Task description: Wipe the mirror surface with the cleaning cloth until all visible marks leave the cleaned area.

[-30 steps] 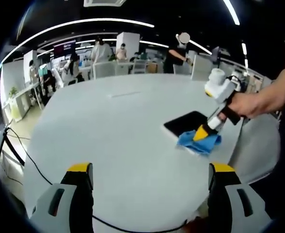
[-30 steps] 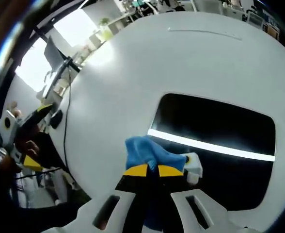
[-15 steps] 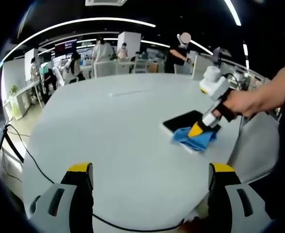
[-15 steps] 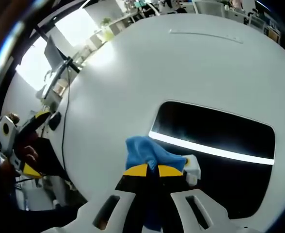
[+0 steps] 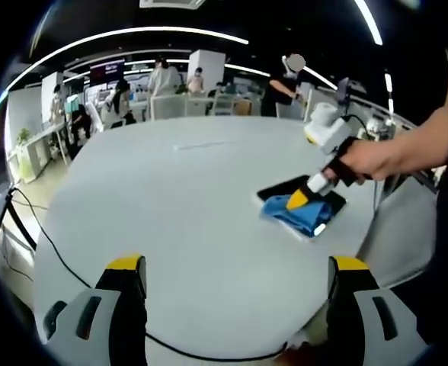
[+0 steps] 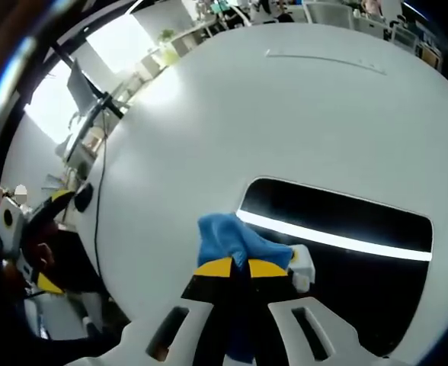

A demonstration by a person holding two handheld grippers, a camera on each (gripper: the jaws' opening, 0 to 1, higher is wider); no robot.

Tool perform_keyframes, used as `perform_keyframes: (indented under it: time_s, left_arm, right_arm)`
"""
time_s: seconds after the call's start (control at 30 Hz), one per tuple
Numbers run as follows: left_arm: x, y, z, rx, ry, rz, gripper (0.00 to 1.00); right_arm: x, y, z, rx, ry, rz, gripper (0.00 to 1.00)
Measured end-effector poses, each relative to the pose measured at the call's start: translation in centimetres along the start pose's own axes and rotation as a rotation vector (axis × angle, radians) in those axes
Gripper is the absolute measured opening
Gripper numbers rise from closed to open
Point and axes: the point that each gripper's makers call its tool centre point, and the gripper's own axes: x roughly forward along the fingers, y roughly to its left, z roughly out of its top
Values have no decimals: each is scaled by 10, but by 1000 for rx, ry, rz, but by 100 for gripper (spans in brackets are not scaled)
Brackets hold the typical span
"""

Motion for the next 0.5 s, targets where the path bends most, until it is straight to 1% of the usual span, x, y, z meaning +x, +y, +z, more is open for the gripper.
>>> perform_keyframes:
  time_s: [0.5]
  left_arm:
    - [6, 1, 4, 8, 6, -7, 100]
  right_arm:
    - [7, -11, 22, -7, -11, -11, 0]
